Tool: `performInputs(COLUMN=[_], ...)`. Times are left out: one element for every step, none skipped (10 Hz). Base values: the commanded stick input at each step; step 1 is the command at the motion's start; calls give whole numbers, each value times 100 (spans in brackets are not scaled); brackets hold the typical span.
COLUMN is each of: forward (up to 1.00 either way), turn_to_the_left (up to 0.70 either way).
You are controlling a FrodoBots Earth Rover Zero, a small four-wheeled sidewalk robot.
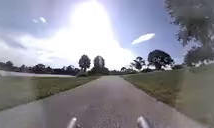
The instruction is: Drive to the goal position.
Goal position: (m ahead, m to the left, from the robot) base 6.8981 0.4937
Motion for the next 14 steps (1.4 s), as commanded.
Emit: performInputs(forward=[70,70,70,70,70,70,70,70,70,70,70,70,70,70], turn_to_the_left=[9,0,0,0,0,0,0,0,0,0,0,0,0,0])
